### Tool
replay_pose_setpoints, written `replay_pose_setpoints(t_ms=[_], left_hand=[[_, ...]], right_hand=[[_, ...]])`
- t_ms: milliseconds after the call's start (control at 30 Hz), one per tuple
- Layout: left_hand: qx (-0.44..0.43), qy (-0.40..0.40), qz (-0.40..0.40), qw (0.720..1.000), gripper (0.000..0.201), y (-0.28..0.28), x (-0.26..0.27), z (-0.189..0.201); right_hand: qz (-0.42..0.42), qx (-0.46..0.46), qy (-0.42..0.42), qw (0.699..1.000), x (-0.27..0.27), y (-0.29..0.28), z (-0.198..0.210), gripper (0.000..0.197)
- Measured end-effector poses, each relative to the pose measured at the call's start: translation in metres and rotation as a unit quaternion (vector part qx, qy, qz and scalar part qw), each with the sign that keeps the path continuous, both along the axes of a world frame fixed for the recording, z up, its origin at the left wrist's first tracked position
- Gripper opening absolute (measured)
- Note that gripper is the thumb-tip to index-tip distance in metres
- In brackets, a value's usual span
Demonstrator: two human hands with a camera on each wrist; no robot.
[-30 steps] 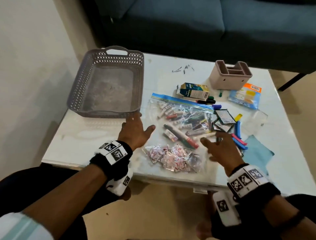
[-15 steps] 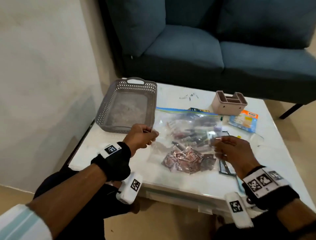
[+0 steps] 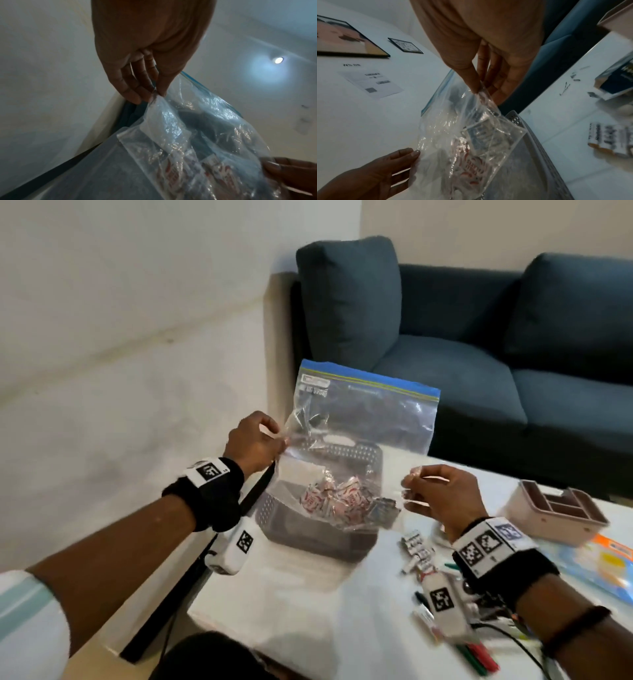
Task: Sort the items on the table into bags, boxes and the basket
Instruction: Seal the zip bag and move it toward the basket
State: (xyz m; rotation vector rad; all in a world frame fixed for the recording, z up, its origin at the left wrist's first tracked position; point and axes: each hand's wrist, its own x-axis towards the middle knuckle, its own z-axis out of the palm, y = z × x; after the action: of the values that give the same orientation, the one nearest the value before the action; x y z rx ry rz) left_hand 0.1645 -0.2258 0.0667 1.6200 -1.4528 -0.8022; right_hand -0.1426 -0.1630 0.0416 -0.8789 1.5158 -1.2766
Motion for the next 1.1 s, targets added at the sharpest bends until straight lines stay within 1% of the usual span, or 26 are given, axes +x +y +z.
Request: replay_pose_setpoints(t_ms=[100,200,267,300,333,367,400,467,500,533,567,600,633,667,700,767,800,833,900,933,967,1000,1033,1067,1100], left_hand=[[-0.001,-0.024,-0.01,1.0,0.015,-0.023,0.011,-0.021],[0.014,-0.052,-0.004,0.999,0.009,-0.041,0.023,-0.047],[0.041,-0.067,-0.022,0.997,0.017,-0.053,0.028,-0.064],[0.059,-0.082,-0.046,0.994,0.026,-0.058,0.029,-0.075],[0.074,-0.117,-0.081,0.987,0.038,-0.059,0.028,-0.082],[0.087,-0.175,-0.124,0.973,0.05,-0.058,0.026,-0.089],[0.087,-0.237,-0.162,0.954,0.057,-0.056,0.024,-0.097],[0.043,-0.346,-0.224,0.91,0.063,-0.048,0.02,-0.113],[0.022,-0.391,-0.257,0.884,0.071,-0.044,0.018,-0.119],[0.014,-0.441,-0.29,0.849,0.083,-0.039,0.015,-0.125],[0.034,-0.496,-0.315,0.808,0.092,-0.036,0.011,-0.128],[0.069,-0.539,-0.325,0.774,0.093,-0.033,0.008,-0.129],[0.105,-0.555,-0.33,0.756,0.087,-0.032,0.004,-0.129],[0.132,-0.554,-0.332,0.752,0.079,-0.031,0.0,-0.13],[0.148,-0.543,-0.333,0.756,0.075,-0.028,-0.003,-0.129],[0.168,-0.509,-0.346,0.77,0.073,-0.023,-0.004,-0.128],[0.186,-0.492,-0.364,0.768,0.071,-0.009,-0.007,-0.131],[0.183,-0.489,-0.377,0.765,0.067,-0.007,-0.004,-0.132],[0.176,-0.502,-0.4,0.747,0.06,0.0,0.001,-0.133],[0.173,-0.5,-0.407,0.745,0.06,0.002,0.004,-0.13],[0.172,-0.487,-0.405,0.755,0.062,0.003,0.006,-0.129],[0.168,-0.462,-0.399,0.774,0.063,0.003,0.007,-0.13],[0.158,-0.435,-0.393,0.794,0.063,0.005,0.008,-0.13],[0.133,-0.417,-0.385,0.812,0.06,0.005,0.008,-0.129],[0.096,-0.417,-0.374,0.823,0.056,0.005,0.008,-0.131]], right_hand=[[0.009,0.012,0.001,1.0,0.016,-0.029,-0.022,0.019],[0.011,0.028,0.038,0.999,0.023,-0.053,-0.051,0.034],[0.011,0.043,0.107,0.993,0.027,-0.068,-0.071,0.044],[0.026,0.052,0.161,0.985,0.029,-0.075,-0.079,0.045],[0.047,0.058,0.224,0.972,0.032,-0.079,-0.085,0.043],[0.067,0.054,0.295,0.952,0.035,-0.082,-0.089,0.04],[0.087,0.029,0.356,0.93,0.039,-0.084,-0.094,0.037],[0.147,-0.056,0.445,0.881,0.047,-0.082,-0.103,0.035],[0.2,-0.09,0.483,0.848,0.053,-0.078,-0.107,0.035],[0.262,-0.099,0.518,0.808,0.059,-0.073,-0.111,0.036],[0.322,-0.086,0.547,0.768,0.065,-0.068,-0.115,0.041],[0.372,-0.058,0.572,0.729,0.069,-0.066,-0.118,0.047],[0.405,-0.026,0.594,0.695,0.073,-0.064,-0.119,0.052],[0.426,0.006,0.612,0.666,0.074,-0.063,-0.119,0.056],[0.437,0.032,0.625,0.646,0.074,-0.062,-0.118,0.059],[0.459,0.065,0.639,0.613,0.073,-0.061,-0.115,0.066],[0.48,0.098,0.636,0.595,0.069,-0.046,-0.115,0.071],[0.495,0.117,0.63,0.587,0.071,-0.044,-0.114,0.077],[0.529,0.147,0.614,0.567,0.073,-0.033,-0.109,0.091],[0.547,0.153,0.603,0.56,0.074,-0.029,-0.104,0.098],[0.562,0.152,0.588,0.561,0.076,-0.025,-0.097,0.104],[0.572,0.142,0.575,0.568,0.076,-0.023,-0.093,0.106],[0.574,0.127,0.561,0.583,0.076,-0.022,-0.09,0.103],[0.562,0.11,0.554,0.604,0.076,-0.022,-0.089,0.097],[0.539,0.093,0.554,0.628,0.075,-0.024,-0.09,0.089]])
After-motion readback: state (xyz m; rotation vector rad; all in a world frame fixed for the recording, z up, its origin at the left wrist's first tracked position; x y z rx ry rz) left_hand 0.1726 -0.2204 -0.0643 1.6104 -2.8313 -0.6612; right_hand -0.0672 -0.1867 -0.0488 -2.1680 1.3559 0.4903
